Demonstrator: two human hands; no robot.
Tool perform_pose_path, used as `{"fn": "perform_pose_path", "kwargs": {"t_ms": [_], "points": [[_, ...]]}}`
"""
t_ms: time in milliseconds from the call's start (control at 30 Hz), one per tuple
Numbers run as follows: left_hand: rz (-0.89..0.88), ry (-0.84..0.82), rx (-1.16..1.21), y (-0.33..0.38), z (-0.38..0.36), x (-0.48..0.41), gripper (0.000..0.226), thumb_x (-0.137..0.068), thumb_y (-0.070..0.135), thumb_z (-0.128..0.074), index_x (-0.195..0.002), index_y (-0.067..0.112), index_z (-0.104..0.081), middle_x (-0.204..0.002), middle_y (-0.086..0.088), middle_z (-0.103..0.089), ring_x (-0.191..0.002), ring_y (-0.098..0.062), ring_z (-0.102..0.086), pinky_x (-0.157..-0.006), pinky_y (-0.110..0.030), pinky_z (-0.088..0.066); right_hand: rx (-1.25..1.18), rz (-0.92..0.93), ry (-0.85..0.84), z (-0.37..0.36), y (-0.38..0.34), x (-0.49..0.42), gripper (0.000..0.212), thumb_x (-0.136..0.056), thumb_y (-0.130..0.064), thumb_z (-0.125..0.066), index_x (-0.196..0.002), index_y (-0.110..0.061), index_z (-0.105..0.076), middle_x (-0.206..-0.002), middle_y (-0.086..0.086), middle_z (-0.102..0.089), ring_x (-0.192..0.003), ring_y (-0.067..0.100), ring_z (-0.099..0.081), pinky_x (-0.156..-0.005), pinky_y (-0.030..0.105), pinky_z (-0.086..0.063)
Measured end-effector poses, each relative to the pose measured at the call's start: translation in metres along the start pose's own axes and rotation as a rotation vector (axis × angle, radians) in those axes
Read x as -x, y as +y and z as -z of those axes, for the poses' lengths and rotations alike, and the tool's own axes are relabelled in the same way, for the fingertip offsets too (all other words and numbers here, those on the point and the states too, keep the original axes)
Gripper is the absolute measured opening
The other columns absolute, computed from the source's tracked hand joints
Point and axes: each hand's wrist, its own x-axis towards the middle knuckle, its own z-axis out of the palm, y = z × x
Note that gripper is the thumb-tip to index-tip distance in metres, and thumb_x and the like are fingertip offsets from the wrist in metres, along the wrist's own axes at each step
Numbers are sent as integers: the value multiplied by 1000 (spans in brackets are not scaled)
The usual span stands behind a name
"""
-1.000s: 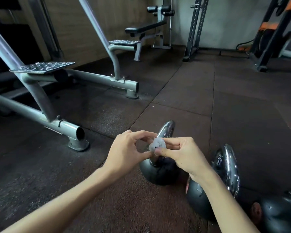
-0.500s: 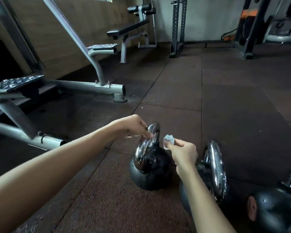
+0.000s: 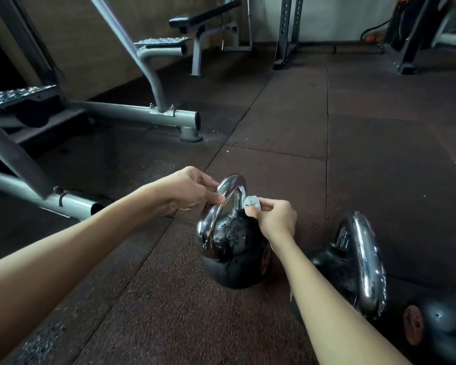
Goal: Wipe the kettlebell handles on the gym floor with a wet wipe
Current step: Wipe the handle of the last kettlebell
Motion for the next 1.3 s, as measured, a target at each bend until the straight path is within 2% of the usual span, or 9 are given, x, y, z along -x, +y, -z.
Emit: {"fn": "perform_pose_path", "kwargs": {"t_ms": [267, 467, 633, 767, 833, 933, 1100, 1233, 1300], "points": [[-14, -103, 240, -40, 22, 14, 30, -89, 23, -79, -118, 21, -77, -111, -5, -80, -117, -32, -71, -114, -57, -44, 73, 183, 77, -29, -20, 14, 18, -81, -32, -78, -98, -29, -81, -76, -2, -77, -78, 20, -70, -73, 38, -56], [-25, -28, 241, -52, 20, 15, 27, -88, 30, -81, -115, 28, -78, -109, 4, -80, -122, -24, -68, -118, -55, -39, 98, 311, 107, -29, -46, 12, 10, -90, -40, -72, -95, -45, -79, -71, -7, -74, -63, 2, -58, -61, 31, -53], [-24, -43, 299, -58, 20, 15, 34, -81, 36, -86, -113, 26, -80, -110, -7, -80, -128, -44, -60, -116, -60, -34, 115, 203, 94, -31, -28, 15, 20, -87, -39, -77, -102, -27, -81, -84, 5, -78, -75, 21, -64, -72, 38, -55], [-22, -56, 335, -67, 25, 18, 32, -87, 30, -82, -118, 25, -78, -112, -7, -79, -124, -40, -64, -117, -59, -38, 51, 234, 75, -36, -46, 17, 19, -88, -38, -78, -104, -28, -81, -88, -4, -79, -80, 14, -69, -64, 28, -51], [-26, -56, 344, -74, 28, 19, 40, -81, 39, -85, -119, 30, -78, -114, -6, -79, -111, -32, -69, -105, -48, -48, 46, 298, 89, -41, -60, 18, 20, -89, -35, -78, -108, -28, -81, -96, -8, -80, -86, 7, -69, -66, 20, -50], [-29, -52, 366, -83, 29, 19, 51, -70, 52, -86, -119, 36, -78, -98, 3, -80, -82, -20, -52, -71, -34, -37, -10, 357, 69, -48, -69, 28, 29, -88, -31, -79, -117, -25, -79, -112, -11, -77, -96, -6, -60, -75, -1, -36], [-23, -88, 398, -91, 32, 20, 57, -68, 57, -87, -120, 37, -77, -114, -3, -79, -105, -24, -65, -93, -41, -42, -14, 538, -15, -57, -53, 63, 32, -83, -28, -85, -114, -20, -80, -106, -10, -78, -90, -7, -66, -80, -3, -37], [4, -61, 375, -81, 27, 20, 30, -89, 39, -77, -118, 32, -78, -92, 7, -79, -66, -3, -62, -57, -17, -42, -28, 495, -14, -50, -67, 49, 35, -82, -28, -86, -114, -18, -80, -101, -12, -76, -85, -11, -63, -77, -5, -37], [-2, -31, 360, -78, 25, 18, 27, -91, 34, -76, -118, 28, -78, -95, 7, -79, -67, 2, -63, -53, -14, -41, -44, 429, -3, -46, -74, 44, 37, -81, -29, -86, -116, -17, -79, -107, -7, -78, -91, -4, -63, -76, -8, -36]]}}
